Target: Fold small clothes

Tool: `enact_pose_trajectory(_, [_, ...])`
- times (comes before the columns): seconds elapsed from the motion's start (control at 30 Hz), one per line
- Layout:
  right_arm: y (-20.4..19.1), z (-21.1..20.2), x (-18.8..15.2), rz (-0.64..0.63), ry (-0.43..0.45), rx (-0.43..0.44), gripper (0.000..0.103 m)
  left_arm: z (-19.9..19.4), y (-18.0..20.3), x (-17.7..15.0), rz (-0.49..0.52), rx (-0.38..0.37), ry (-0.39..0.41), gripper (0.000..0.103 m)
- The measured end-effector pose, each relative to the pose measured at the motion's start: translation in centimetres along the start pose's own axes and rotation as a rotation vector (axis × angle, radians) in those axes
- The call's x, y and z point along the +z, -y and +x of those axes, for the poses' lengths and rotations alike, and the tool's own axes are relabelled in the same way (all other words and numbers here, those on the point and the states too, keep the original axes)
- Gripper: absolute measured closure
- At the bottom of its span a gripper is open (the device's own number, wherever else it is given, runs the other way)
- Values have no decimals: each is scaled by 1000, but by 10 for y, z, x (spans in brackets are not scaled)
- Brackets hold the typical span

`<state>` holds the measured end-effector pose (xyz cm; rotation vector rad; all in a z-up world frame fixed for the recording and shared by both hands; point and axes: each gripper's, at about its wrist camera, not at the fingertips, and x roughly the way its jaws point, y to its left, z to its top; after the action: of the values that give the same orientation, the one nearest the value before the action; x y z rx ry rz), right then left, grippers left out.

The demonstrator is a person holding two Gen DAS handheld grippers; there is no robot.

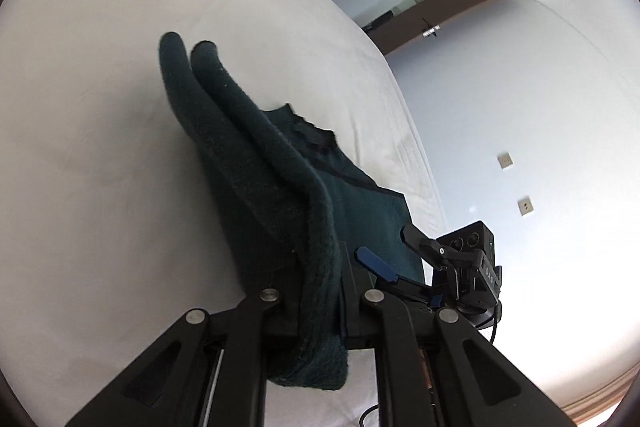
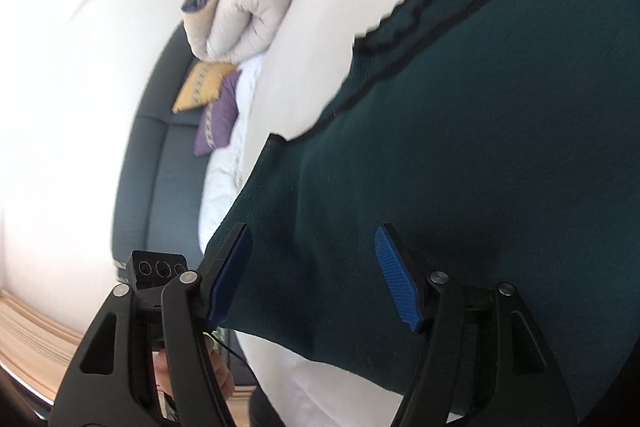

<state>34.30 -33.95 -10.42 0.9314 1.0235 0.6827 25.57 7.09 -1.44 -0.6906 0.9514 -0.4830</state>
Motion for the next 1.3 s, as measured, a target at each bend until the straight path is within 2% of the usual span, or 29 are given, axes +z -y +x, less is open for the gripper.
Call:
enact_pose_trajectory(0.1, [12, -26, 17, 49, 36, 61, 27, 40, 54, -1, 123, 17, -41, 92])
enact_pose_trajectory(0.17, [23, -37, 28, 91, 33, 106, 26, 74, 81, -10, 179, 6, -87, 92])
enact_pose_trajectory(0.27, [38, -49, 49, 148, 27, 123, 26, 121, 94, -31, 196, -14, -166, 92])
enact_pose_trajectory(0.37, [49, -53, 56, 185, 24, 152, 26, 147, 85, -52, 176, -3, -216, 92])
enact_pose_trajectory(0.53, [62, -52, 62, 210, 18, 142, 25, 147, 78, -63, 200, 22, -213, 92])
enact_pose_trajectory(0.63, [60, -53, 63, 226, 41, 134, 24, 140, 86, -65, 249, 42, -193, 92])
enact_pose_trajectory(0.73, [53, -43, 71, 213, 22, 58, 25, 137, 93, -71, 301, 77, -186, 91])
enact_pose_trajectory(0.83, [39, -34, 81, 163, 0, -34, 33, 138, 97, -77, 324, 104, -192, 91])
enact_pose_trajectory(0.9, [31, -33, 89, 114, -11, -96, 59, 139, 102, -82, 344, 119, -189, 91])
enact_pose_trajectory(1.0, [29, -35, 98, 90, -17, -173, 78, 143, 109, -85, 352, 132, -193, 91])
enact_pose_trajectory(1.13, [27, -52, 110, 53, 6, -228, 89, 145, 115, -87, 357, 134, -201, 91])
enact_pose_trajectory(1.3, [18, -85, 133, -34, 19, -285, 91, 164, 136, -87, 372, 96, -219, 91])
